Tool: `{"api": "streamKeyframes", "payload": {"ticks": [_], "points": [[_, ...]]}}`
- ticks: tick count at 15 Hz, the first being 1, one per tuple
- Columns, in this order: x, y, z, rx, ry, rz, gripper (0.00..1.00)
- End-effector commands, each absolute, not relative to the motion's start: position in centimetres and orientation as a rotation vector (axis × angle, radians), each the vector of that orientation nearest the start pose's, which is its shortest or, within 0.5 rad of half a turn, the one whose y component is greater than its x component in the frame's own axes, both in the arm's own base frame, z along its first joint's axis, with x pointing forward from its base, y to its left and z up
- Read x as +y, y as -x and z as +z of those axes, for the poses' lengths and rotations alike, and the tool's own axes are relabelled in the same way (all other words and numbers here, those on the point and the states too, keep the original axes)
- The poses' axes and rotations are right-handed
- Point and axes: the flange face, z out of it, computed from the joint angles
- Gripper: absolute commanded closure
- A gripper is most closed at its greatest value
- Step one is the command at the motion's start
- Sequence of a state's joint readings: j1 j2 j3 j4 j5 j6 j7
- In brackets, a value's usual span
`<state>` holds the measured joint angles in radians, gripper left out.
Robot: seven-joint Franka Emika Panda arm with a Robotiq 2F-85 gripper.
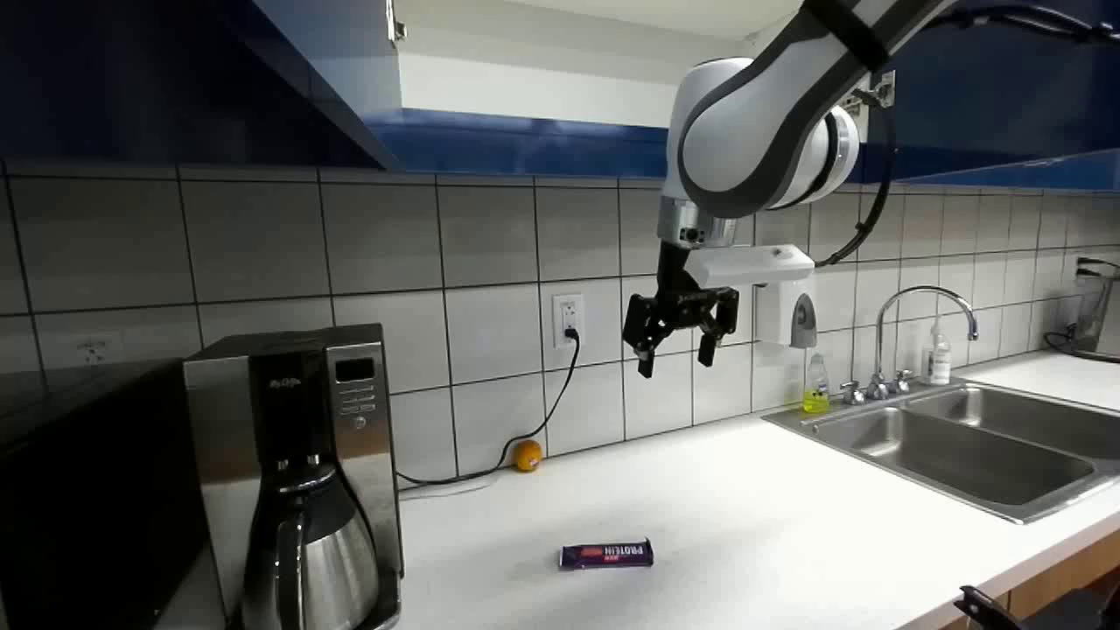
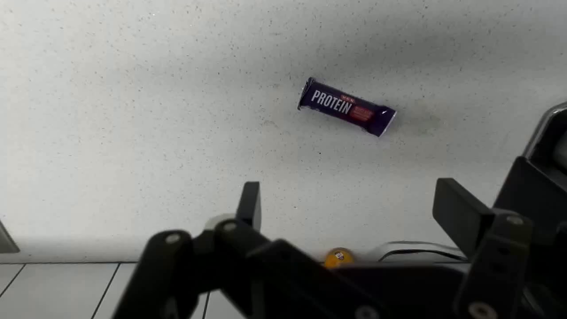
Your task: Put the snack packet in the top cabinet
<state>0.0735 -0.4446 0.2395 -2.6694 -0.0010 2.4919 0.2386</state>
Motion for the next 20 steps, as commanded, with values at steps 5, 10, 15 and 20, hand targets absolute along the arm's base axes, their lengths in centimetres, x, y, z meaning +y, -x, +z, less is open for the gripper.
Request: {"api": "streamKeyframes", "payload": {"ticks": [5, 10, 15, 20], "points": [[12.4, -38.9, 39.2, -0.098, 3.155, -0.318, 0.0], [12.6, -38.9, 37.0, -0.145, 3.17, -0.255, 0.0], [12.5, -39.8, 33.5, -0.152, 3.181, -0.199, 0.0], [12.4, -41.0, 29.1, -0.187, 3.184, -0.2, 0.0]]}}
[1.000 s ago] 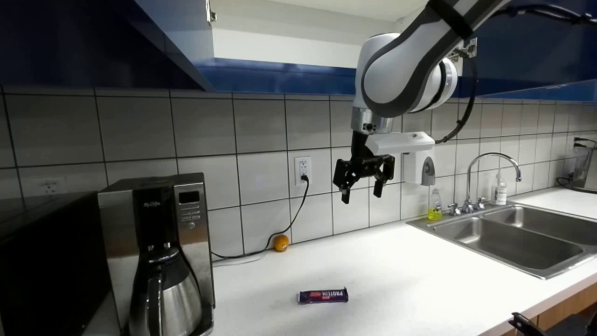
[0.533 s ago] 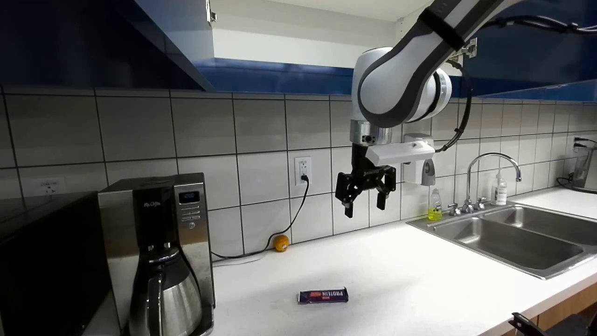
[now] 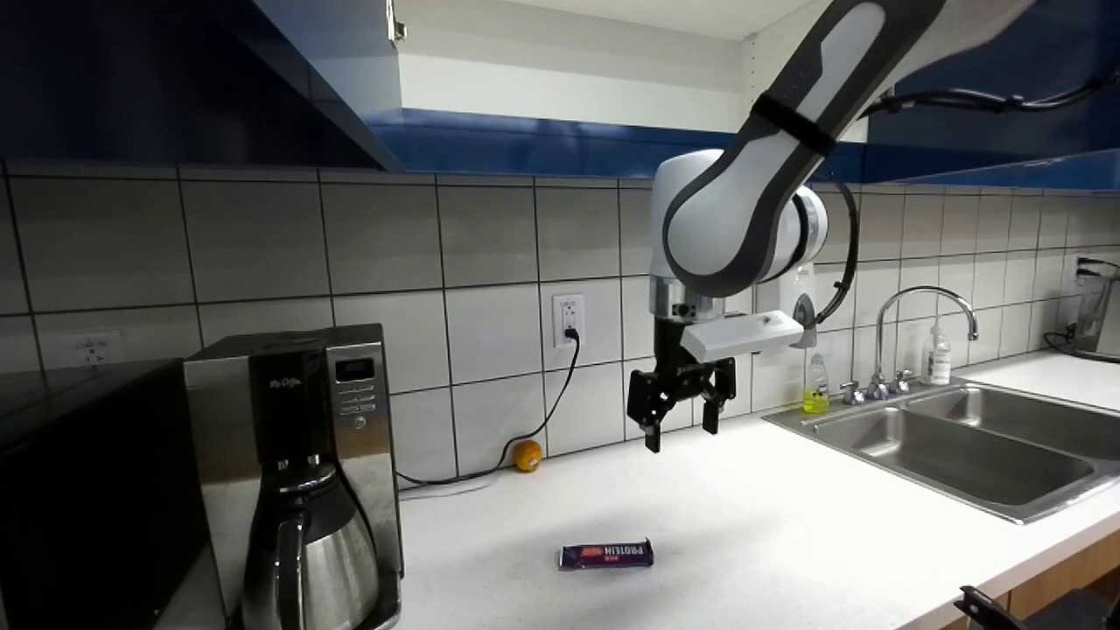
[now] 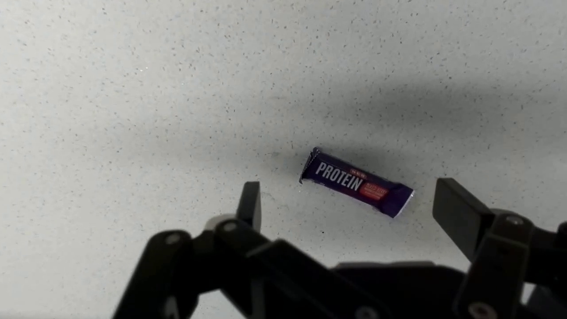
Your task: Put the snack packet in the top cabinet
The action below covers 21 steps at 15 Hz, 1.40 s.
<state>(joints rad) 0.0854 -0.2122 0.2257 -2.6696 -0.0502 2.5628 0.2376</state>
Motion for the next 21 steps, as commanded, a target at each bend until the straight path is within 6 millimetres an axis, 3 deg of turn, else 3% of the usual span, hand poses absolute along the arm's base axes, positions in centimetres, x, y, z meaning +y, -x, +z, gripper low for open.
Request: {"api": "streamKeyframes", "payload": {"ticks": [1, 11, 16, 21], "points": [[12.4, -41.3, 28.3, -0.196, 3.185, -0.201, 0.0], [14.0, -45.8, 20.9, -0.142, 3.203, -0.32, 0.0], [15.8, -48.5, 17.6, -0.102, 3.223, -0.332, 0.0], [17.7, -49.9, 15.1, -0.06, 3.226, -0.321, 0.0]]}}
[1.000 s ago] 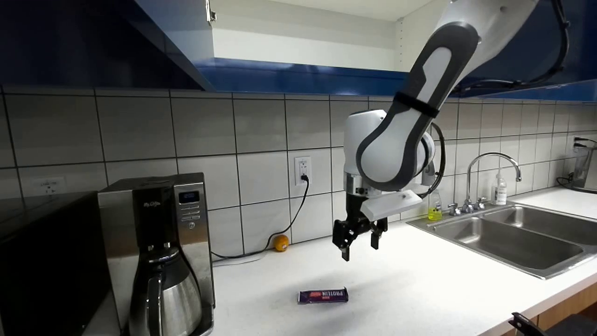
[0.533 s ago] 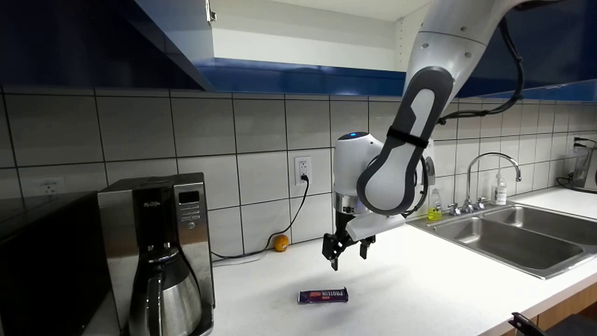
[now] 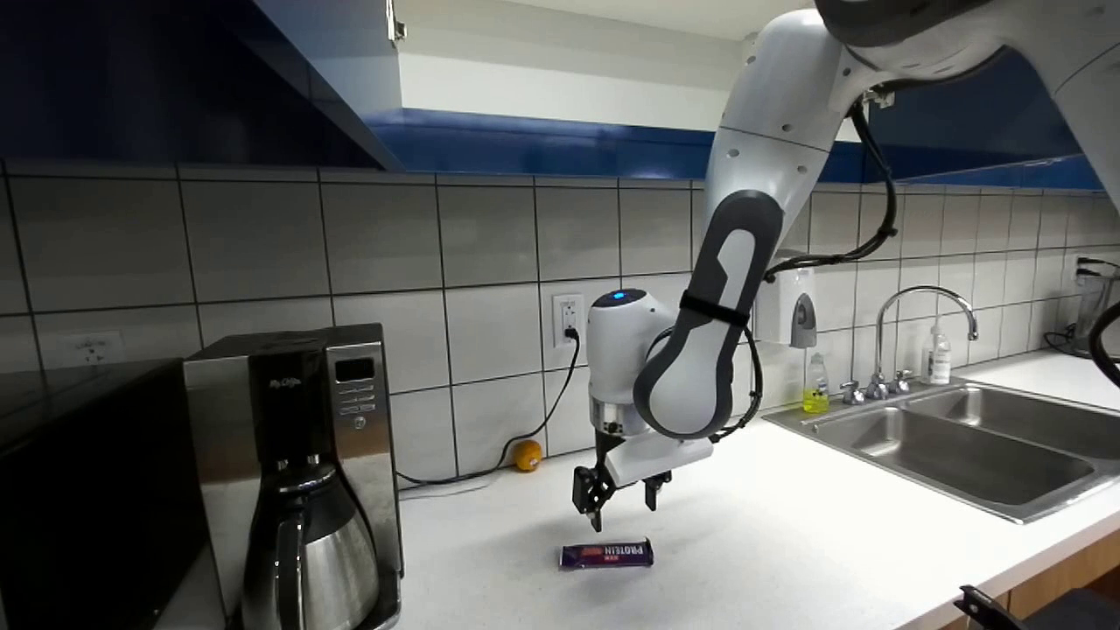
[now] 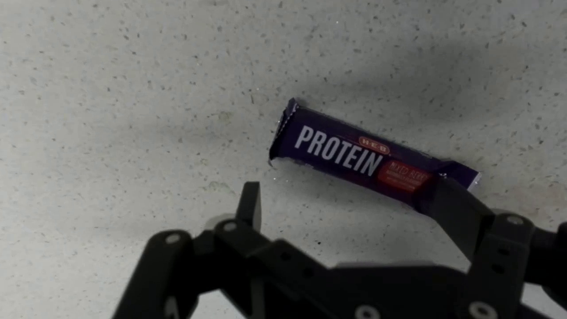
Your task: Put the snack packet in the top cabinet
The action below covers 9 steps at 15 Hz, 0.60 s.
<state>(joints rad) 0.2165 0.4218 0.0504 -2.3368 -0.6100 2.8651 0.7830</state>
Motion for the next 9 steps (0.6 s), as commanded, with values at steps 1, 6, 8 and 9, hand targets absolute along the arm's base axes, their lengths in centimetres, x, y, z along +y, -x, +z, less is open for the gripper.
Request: {"api": "streamKeyframes", "payload": {"ticks": [1, 6, 8, 9], "points": [[17.9, -50.11, 14.79, -0.06, 3.231, -0.322, 0.0], [17.89, -49.91, 14.42, -0.071, 3.234, -0.292, 0.0], [17.84, -50.0, 14.38, -0.069, 3.235, -0.293, 0.0], [17.81, -50.03, 14.37, -0.068, 3.235, -0.293, 0.0]]}}
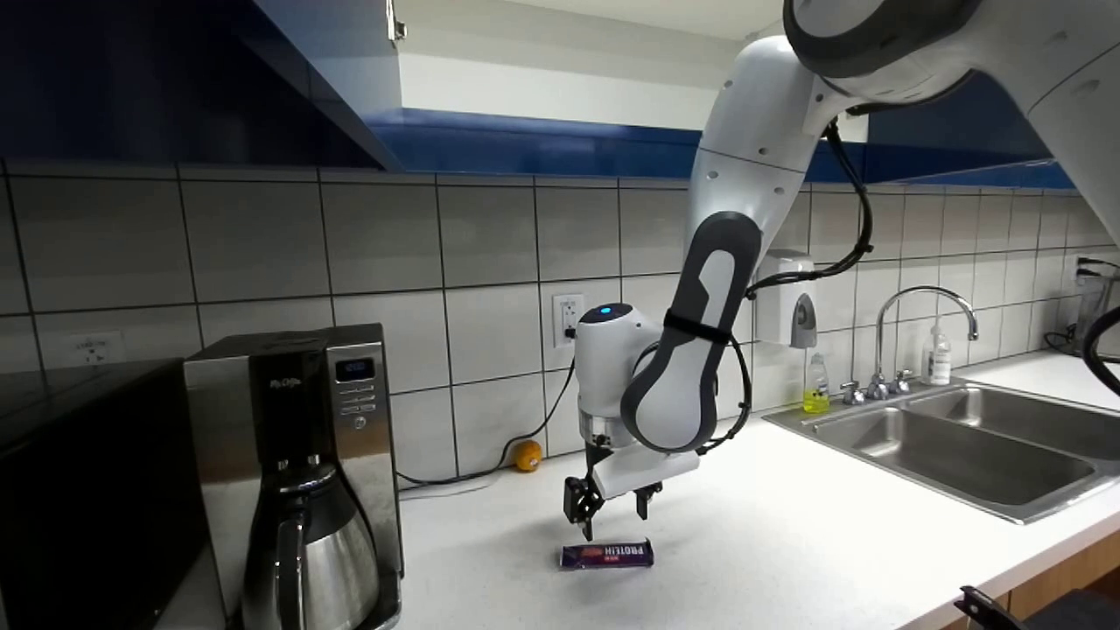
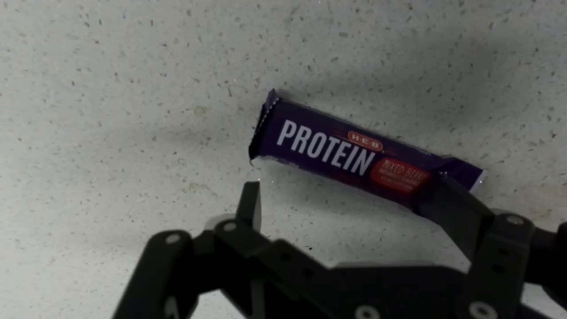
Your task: Put the snack packet in the top cabinet
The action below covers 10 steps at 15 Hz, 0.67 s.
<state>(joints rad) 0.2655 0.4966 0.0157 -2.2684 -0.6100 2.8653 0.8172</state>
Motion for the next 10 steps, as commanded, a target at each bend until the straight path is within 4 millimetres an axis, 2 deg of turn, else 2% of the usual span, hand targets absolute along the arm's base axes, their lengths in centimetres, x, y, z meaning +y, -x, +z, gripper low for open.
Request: {"api": "streamKeyframes", "payload": {"ticks": [1, 2, 10], "points": [[17.8, -50.0, 14.4, -0.067, 3.235, -0.293, 0.0], [17.8, -50.0, 14.4, -0.067, 3.235, -0.293, 0.0], [17.2, -47.2, 14.7, -0.395, 3.193, -0.227, 0.0]]}}
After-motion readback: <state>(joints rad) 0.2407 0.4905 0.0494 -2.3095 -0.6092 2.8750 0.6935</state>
